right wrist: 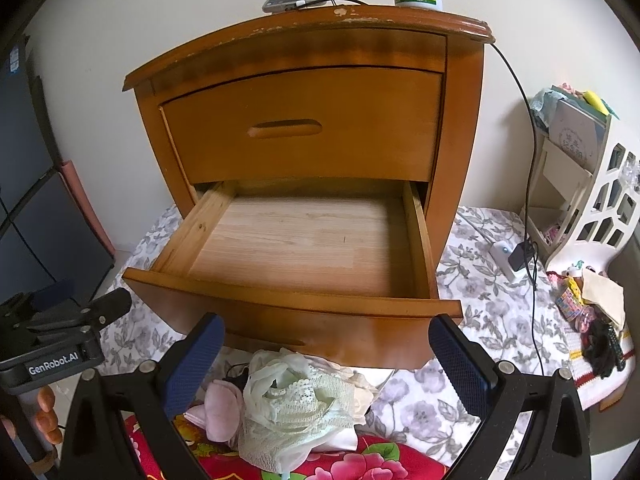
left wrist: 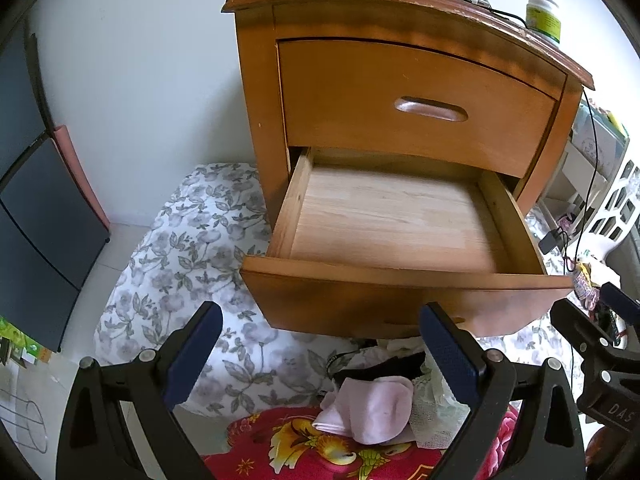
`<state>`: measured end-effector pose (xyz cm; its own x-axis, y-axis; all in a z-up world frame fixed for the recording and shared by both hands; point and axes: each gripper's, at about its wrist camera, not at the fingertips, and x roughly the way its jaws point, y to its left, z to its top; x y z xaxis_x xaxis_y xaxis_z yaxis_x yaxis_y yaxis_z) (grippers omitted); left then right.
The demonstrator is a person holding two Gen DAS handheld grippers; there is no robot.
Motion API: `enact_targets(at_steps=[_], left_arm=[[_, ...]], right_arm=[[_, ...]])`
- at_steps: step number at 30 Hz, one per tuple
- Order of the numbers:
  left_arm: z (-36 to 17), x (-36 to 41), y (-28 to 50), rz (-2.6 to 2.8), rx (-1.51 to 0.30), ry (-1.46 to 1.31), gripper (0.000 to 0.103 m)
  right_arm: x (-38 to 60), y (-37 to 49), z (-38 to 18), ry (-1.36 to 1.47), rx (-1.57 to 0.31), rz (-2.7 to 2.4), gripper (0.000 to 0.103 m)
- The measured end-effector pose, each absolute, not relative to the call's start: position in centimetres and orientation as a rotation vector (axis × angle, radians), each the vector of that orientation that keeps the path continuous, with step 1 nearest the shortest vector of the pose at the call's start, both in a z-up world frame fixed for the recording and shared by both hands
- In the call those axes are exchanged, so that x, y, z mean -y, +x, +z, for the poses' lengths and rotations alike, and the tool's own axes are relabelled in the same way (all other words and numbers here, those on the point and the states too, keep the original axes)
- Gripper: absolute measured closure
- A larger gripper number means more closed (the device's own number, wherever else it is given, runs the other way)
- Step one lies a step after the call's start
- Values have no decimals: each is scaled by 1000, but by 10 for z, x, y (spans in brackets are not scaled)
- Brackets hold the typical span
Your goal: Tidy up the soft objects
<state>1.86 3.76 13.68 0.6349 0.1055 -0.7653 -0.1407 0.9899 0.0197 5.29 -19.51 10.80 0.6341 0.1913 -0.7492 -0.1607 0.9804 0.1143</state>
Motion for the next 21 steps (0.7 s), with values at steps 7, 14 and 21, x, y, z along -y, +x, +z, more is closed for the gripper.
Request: enact_targets(at_steps=[7,14,21], left_arm=[[134,-36,17,153,-874,-22,4],[132,-34,18,154,-881,-7,4],[130,-36,17,159,-882,-10,4]], right_arm=[[195,52,106,41,-866,201,0],[195,52,105,39,-867,202,0],[195,52,104,38,-868,205,0]])
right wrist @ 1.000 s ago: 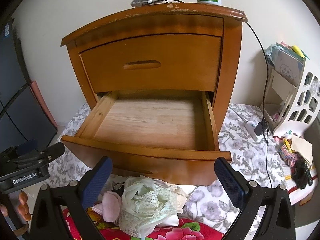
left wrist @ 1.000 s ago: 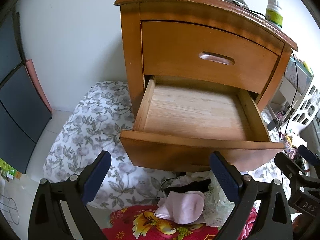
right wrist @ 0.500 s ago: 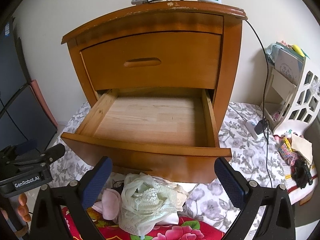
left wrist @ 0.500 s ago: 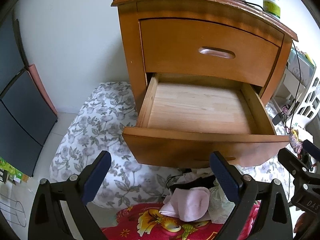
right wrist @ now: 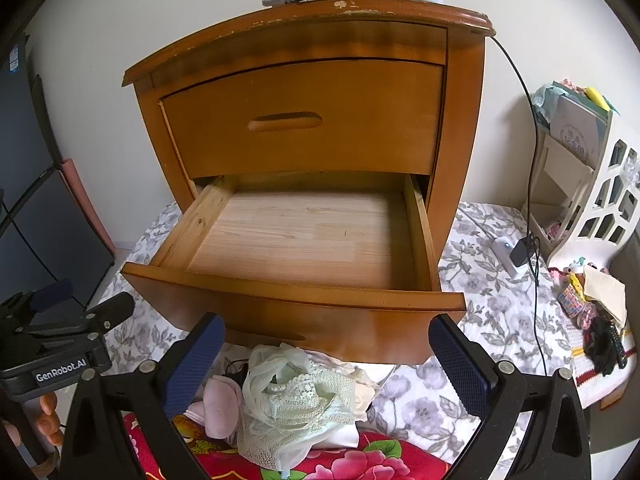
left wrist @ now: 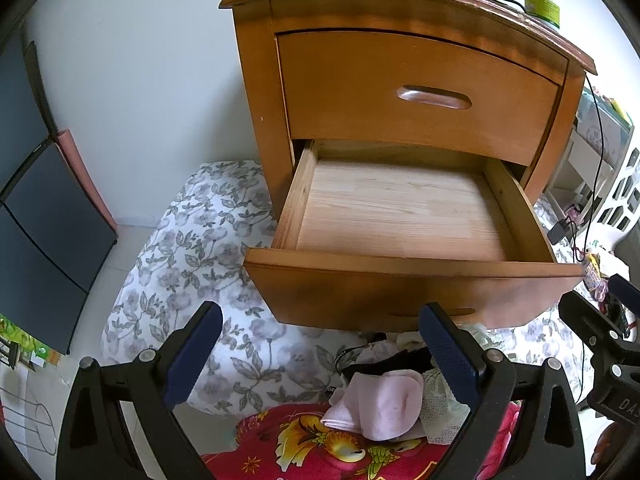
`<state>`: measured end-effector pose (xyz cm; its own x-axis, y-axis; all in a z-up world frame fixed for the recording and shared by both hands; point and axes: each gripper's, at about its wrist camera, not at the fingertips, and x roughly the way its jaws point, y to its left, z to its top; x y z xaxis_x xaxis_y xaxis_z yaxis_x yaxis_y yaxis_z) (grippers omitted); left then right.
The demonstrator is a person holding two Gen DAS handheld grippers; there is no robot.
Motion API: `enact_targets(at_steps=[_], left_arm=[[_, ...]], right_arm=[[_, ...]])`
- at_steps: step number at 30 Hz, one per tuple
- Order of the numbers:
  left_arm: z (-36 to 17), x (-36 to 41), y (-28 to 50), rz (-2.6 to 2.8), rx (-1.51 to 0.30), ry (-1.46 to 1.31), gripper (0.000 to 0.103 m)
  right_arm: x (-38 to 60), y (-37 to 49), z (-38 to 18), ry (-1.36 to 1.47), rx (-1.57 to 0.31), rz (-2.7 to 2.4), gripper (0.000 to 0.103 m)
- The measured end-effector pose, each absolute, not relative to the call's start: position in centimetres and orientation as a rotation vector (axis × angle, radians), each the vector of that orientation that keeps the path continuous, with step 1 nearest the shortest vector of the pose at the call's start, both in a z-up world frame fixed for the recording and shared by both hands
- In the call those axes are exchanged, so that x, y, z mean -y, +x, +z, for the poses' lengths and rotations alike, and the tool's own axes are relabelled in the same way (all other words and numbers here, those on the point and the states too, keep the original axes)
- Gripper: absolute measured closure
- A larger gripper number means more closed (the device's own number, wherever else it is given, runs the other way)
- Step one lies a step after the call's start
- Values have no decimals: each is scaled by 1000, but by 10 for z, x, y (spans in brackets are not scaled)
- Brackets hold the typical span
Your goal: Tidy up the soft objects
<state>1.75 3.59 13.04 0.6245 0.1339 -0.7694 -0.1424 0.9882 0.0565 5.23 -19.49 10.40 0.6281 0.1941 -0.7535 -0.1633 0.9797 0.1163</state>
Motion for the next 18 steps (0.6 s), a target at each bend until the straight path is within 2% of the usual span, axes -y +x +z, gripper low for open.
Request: enact_targets(at_steps=[18], left_arm=[[124,-37,14,152,-892,-22,4]], right_arm=[[190,50,101,37,-868,208,0]])
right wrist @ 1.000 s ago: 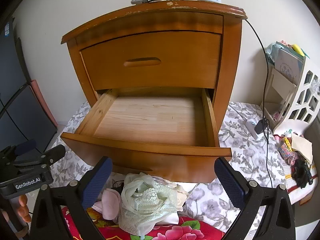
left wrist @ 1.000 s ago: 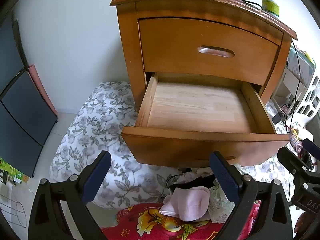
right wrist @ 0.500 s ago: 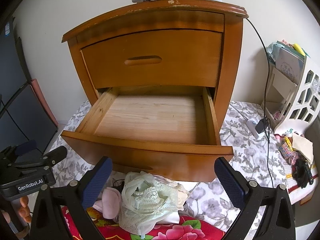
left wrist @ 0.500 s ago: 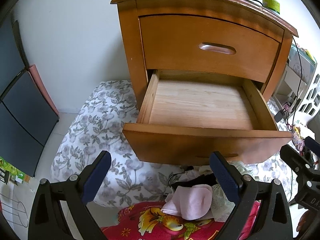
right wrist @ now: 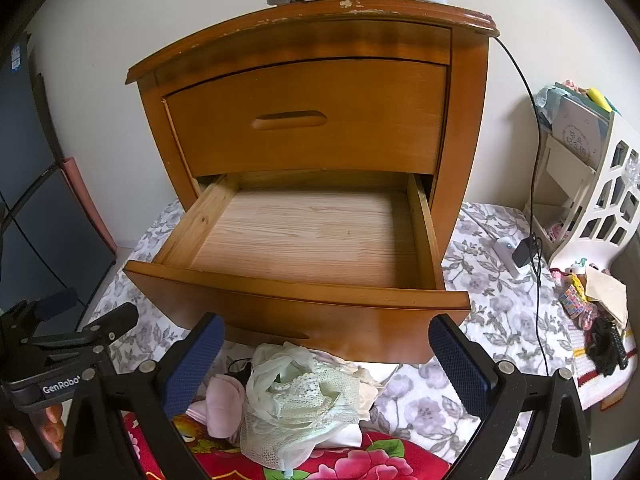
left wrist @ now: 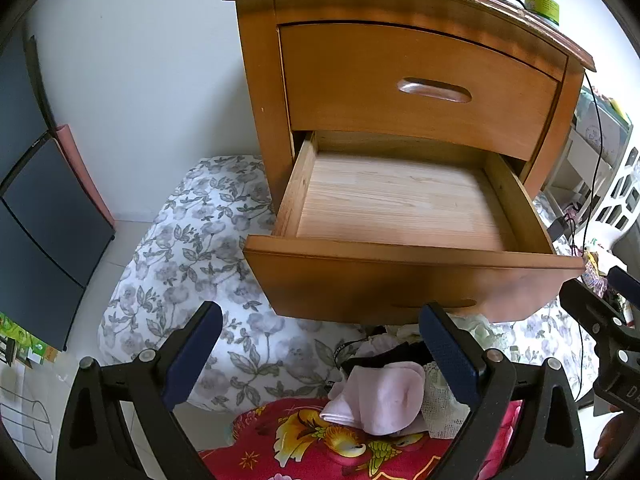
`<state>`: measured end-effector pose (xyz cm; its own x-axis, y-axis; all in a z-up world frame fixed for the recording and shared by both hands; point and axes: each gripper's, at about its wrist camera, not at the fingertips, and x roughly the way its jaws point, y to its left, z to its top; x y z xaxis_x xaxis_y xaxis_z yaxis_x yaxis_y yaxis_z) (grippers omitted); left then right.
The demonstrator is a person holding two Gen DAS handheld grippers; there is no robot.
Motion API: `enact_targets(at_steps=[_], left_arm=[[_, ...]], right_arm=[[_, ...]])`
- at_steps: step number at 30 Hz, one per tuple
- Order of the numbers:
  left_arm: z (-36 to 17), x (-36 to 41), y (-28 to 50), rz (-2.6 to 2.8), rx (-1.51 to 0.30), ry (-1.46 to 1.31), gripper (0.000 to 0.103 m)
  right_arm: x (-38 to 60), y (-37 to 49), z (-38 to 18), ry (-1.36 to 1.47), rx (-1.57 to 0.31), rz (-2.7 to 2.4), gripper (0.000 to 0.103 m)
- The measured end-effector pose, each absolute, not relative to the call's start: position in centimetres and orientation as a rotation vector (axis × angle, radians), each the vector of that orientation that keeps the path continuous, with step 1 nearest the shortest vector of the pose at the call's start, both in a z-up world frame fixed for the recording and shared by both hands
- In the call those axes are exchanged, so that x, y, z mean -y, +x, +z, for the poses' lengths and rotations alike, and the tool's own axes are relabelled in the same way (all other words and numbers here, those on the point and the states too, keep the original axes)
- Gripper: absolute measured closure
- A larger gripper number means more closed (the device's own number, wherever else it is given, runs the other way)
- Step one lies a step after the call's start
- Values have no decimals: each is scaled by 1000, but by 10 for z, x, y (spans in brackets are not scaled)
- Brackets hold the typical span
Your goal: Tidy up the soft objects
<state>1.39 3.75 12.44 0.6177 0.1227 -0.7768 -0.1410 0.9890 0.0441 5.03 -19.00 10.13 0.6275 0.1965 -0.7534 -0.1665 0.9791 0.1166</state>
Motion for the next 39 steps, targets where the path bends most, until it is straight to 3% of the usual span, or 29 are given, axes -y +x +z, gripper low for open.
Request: enact_targets(at_steps=[39], left_arm=[[116,-40,11,173,-905,-38,4]], right_arm=[[190,48,94,39,-881,217,0]])
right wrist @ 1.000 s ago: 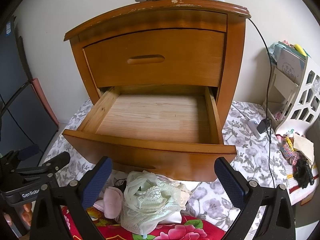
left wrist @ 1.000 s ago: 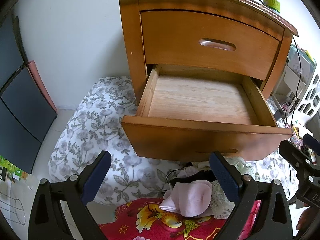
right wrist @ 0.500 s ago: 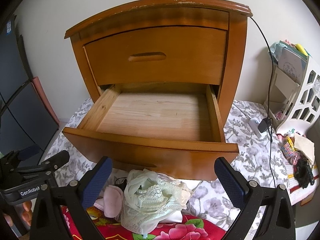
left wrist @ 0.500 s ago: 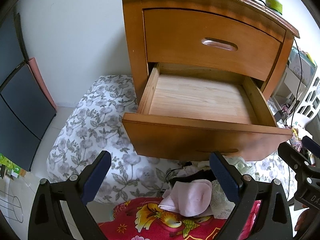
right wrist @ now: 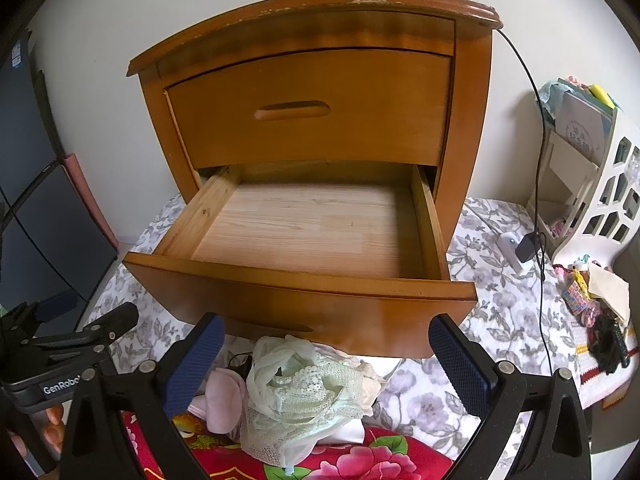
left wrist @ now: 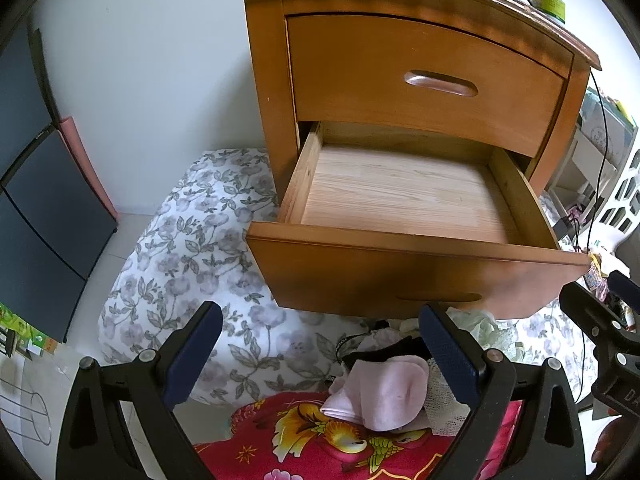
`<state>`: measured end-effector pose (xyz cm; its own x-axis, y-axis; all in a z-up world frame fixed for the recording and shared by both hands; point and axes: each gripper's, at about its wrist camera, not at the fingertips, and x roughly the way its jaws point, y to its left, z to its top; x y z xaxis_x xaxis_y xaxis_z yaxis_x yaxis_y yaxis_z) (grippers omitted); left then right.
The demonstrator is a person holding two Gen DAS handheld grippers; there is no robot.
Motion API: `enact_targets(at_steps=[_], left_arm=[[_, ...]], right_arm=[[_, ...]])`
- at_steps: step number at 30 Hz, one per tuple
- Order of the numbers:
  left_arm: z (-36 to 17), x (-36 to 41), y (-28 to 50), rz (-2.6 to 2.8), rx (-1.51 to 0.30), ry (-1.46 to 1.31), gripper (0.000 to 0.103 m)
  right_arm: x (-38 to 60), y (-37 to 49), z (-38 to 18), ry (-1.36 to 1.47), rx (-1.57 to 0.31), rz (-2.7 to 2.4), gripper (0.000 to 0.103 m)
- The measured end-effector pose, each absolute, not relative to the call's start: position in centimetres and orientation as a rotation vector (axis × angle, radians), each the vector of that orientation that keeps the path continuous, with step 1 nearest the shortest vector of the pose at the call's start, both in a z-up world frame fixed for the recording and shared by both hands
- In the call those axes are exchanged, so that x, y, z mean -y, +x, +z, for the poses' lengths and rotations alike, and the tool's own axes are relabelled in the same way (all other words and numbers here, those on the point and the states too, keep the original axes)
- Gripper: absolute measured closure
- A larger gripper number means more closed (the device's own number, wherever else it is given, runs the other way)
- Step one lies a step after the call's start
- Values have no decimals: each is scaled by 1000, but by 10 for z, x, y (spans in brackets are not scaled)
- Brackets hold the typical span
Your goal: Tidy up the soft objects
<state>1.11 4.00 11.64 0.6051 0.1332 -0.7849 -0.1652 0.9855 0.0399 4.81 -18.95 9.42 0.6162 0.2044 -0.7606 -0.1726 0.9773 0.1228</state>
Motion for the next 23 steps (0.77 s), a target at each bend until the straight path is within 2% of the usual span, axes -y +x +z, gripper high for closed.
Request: enact_targets(at_steps=[23], left_arm=[[120,-41,9,167,-881,-51,4]], right_arm=[[192,49,91,41,-890,208,0]])
